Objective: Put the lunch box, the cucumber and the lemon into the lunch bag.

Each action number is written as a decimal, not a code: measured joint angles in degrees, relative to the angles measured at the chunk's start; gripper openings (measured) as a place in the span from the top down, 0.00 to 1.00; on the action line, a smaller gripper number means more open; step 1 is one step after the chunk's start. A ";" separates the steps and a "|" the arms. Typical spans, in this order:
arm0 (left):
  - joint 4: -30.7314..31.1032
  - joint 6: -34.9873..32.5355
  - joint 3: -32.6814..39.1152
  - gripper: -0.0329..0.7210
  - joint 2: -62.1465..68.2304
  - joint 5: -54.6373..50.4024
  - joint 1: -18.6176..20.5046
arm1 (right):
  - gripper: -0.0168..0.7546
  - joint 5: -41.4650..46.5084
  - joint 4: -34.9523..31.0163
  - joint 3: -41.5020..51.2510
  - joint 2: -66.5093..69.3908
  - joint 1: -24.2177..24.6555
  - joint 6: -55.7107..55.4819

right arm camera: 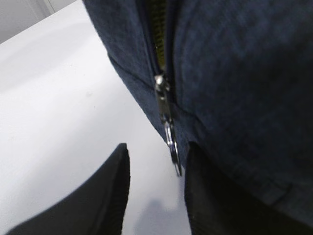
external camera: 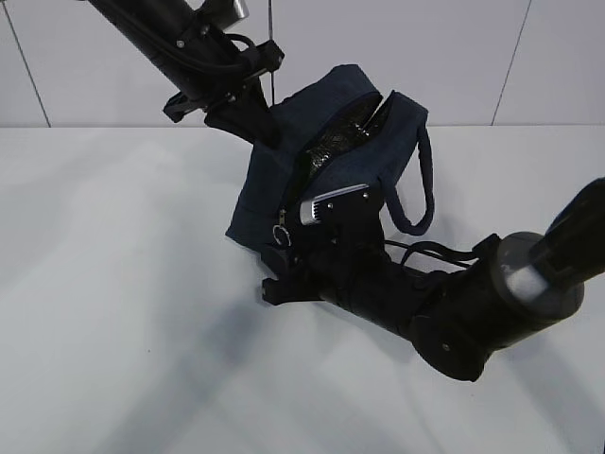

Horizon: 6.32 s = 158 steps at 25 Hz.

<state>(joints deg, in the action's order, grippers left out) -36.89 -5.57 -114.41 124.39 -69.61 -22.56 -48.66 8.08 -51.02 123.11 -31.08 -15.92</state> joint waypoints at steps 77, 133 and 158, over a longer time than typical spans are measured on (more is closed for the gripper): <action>17.23 -24.16 18.90 0.64 -6.13 2.98 5.48 | 0.96 26.11 4.49 -0.09 -21.30 0.00 -4.59; -9.79 -48.60 19.35 0.95 -5.04 15.94 3.00 | 0.96 40.78 -5.70 -16.21 -22.80 1.51 7.99; -10.31 -48.82 19.35 0.96 -5.04 10.15 3.00 | 0.96 41.32 -16.18 -22.46 -19.53 12.80 8.10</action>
<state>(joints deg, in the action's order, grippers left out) -47.20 -54.39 -95.06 119.35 -59.46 -19.56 -7.35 -8.10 -73.47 103.57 -18.28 -7.82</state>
